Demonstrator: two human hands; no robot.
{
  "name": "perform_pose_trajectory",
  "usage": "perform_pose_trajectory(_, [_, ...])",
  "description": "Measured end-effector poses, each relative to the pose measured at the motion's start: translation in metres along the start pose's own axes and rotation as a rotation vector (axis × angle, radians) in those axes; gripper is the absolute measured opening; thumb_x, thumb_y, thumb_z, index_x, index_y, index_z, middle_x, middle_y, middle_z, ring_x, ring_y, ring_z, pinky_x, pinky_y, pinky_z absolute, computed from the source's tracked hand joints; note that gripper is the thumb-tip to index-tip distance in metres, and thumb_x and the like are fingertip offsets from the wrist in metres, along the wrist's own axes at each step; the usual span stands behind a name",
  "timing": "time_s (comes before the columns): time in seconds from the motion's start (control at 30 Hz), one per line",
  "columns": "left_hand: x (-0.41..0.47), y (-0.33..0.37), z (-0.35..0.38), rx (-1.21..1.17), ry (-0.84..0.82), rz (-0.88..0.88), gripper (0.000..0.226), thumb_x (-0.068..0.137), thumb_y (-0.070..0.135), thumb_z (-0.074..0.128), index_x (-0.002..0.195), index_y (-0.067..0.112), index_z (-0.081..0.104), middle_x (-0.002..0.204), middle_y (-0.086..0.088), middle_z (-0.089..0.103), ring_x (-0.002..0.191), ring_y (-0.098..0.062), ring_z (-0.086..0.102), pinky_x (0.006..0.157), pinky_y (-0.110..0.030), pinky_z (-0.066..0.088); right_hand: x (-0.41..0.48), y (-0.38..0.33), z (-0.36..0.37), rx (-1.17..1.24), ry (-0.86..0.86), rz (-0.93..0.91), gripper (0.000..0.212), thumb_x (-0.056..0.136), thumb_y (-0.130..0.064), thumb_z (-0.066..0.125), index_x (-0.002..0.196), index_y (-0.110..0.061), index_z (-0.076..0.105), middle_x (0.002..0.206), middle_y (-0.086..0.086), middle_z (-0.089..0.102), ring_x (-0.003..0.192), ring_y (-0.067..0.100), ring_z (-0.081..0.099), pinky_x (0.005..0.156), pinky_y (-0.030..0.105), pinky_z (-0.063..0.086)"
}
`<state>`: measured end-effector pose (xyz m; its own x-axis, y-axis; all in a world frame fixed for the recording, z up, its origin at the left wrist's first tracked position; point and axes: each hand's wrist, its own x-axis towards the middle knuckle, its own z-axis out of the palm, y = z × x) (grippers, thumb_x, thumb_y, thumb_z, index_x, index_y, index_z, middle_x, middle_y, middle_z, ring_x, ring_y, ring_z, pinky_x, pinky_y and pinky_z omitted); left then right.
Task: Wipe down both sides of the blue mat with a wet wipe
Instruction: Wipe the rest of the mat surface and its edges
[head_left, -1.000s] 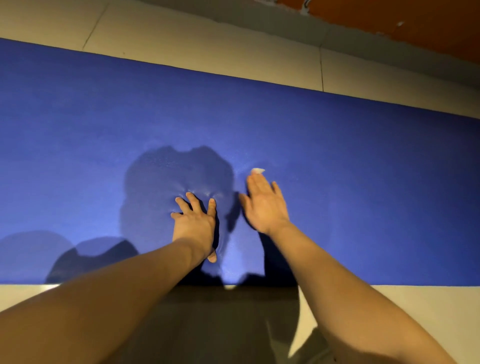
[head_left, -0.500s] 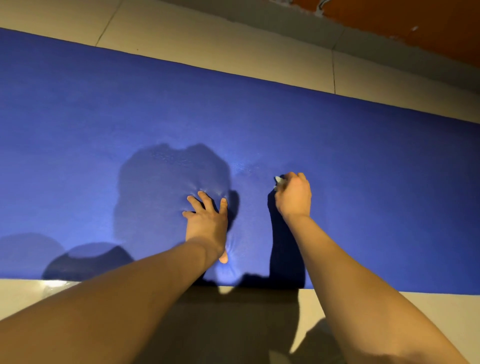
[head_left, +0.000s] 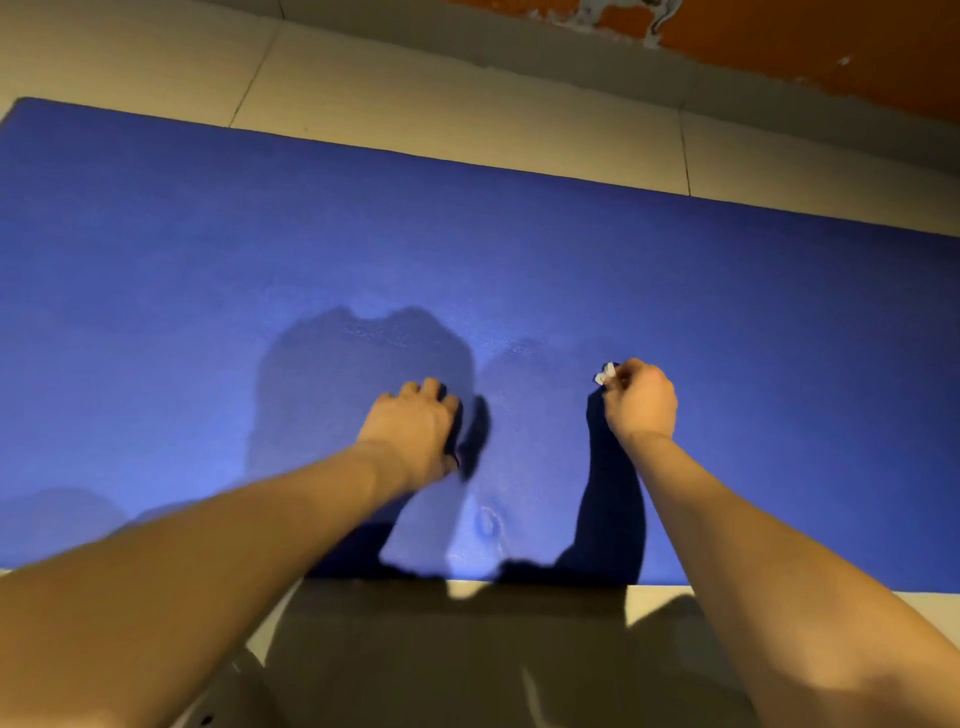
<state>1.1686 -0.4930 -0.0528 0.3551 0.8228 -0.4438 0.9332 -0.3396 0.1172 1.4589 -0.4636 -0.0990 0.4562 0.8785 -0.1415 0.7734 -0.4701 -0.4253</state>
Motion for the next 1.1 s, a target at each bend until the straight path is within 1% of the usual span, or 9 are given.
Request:
perform_pose_trajectory(0.07, [0.004, -0.032, -0.010, -0.049, 0.025, -0.101, 0.099, 0.068, 0.073, 0.073, 0.146, 0.024, 0.035, 0.143, -0.010, 0.036, 0.129, -0.035, 0.039, 0.100, -0.050, 0.045, -0.003, -0.016, 0.005, 0.067, -0.004, 0.038, 0.019, 0.103, -0.019, 0.052, 0.089, -0.009, 0.060, 0.104, 0.013, 0.072, 0.087, 0.032, 0.061, 0.067, 0.028, 0.033])
perform_pose_trajectory(0.13, [0.006, -0.050, -0.010, -0.114, -0.092, -0.245, 0.137, 0.051, 0.082, 0.077, 0.158, 0.029, 0.010, 0.157, -0.013, 0.014, 0.145, -0.040, 0.019, 0.108, -0.059, 0.037, -0.007, -0.041, 0.014, 0.133, -0.029, 0.013, 0.017, 0.101, -0.016, 0.054, 0.092, -0.003, 0.062, 0.109, 0.013, 0.073, 0.102, 0.034, 0.065, 0.070, 0.027, 0.036])
perform_pose_trajectory(0.2, [0.008, -0.053, -0.002, -0.076, -0.206, -0.290, 0.153, 0.047, 0.081, 0.082, 0.160, 0.029, -0.008, 0.163, -0.016, -0.007, 0.150, -0.043, -0.002, 0.113, -0.065, 0.029, -0.013, -0.069, 0.029, 0.191, -0.105, -0.026, 0.006, 0.094, -0.009, 0.061, 0.092, -0.003, 0.063, 0.108, 0.009, 0.074, 0.104, 0.028, 0.067, 0.072, 0.025, 0.040])
perform_pose_trajectory(0.33, [0.014, -0.046, 0.002, -0.038, -0.223, -0.304, 0.159, 0.047, 0.074, 0.087, 0.159, 0.025, -0.015, 0.163, -0.019, -0.018, 0.150, -0.047, -0.011, 0.113, -0.068, 0.026, -0.037, -0.115, 0.058, 0.283, -0.240, -0.137, 0.010, 0.089, -0.004, 0.057, 0.081, -0.009, 0.058, 0.097, 0.002, 0.074, 0.086, 0.019, 0.069, 0.072, 0.026, 0.051])
perform_pose_trajectory(0.47, [0.017, -0.043, 0.003, -0.010, -0.249, -0.342, 0.160, 0.050, 0.071, 0.088, 0.158, 0.023, -0.019, 0.162, -0.022, -0.021, 0.150, -0.048, -0.014, 0.114, -0.067, 0.026, -0.029, -0.101, 0.057, 0.072, -0.233, -0.298, 0.007, 0.090, -0.013, 0.054, 0.083, -0.013, 0.055, 0.095, 0.008, 0.071, 0.088, 0.031, 0.065, 0.073, 0.041, 0.054])
perform_pose_trajectory(0.67, [0.020, -0.043, 0.007, -0.002, -0.242, -0.345, 0.160, 0.050, 0.071, 0.088, 0.158, 0.022, -0.020, 0.162, -0.023, -0.020, 0.150, -0.049, -0.014, 0.113, -0.068, 0.025, -0.005, -0.033, 0.023, -0.053, -0.021, -0.051, 0.016, 0.098, -0.015, 0.053, 0.109, -0.007, 0.059, 0.117, 0.014, 0.055, 0.080, 0.036, 0.058, 0.069, 0.039, 0.045])
perform_pose_trajectory(0.8, [0.022, -0.041, 0.006, 0.004, -0.267, -0.356, 0.161, 0.051, 0.069, 0.089, 0.157, 0.020, -0.022, 0.161, -0.024, -0.021, 0.149, -0.050, -0.015, 0.113, -0.070, 0.023, -0.014, -0.056, 0.032, -0.031, 0.025, 0.002, 0.016, 0.096, -0.010, 0.052, 0.110, -0.005, 0.058, 0.118, 0.016, 0.054, 0.081, 0.037, 0.059, 0.070, 0.040, 0.044])
perform_pose_trajectory(0.87, [0.023, -0.039, 0.005, 0.005, -0.272, -0.358, 0.160, 0.052, 0.068, 0.089, 0.157, 0.019, -0.022, 0.161, -0.025, -0.021, 0.149, -0.051, -0.014, 0.113, -0.071, 0.023, -0.031, -0.083, 0.047, 0.025, 0.000, -0.110, 0.017, 0.094, -0.010, 0.051, 0.108, -0.008, 0.062, 0.117, 0.014, 0.056, 0.089, 0.038, 0.062, 0.077, 0.040, 0.047])
perform_pose_trajectory(1.1, [0.023, -0.037, 0.002, 0.030, -0.286, -0.358, 0.160, 0.052, 0.069, 0.088, 0.157, 0.016, -0.021, 0.160, -0.028, -0.019, 0.149, -0.053, -0.012, 0.112, -0.071, 0.026, -0.054, -0.095, 0.059, -0.152, -0.200, -0.483, 0.019, 0.089, -0.007, 0.055, 0.107, -0.010, 0.061, 0.109, 0.011, 0.056, 0.082, 0.040, 0.059, 0.061, 0.038, 0.044])
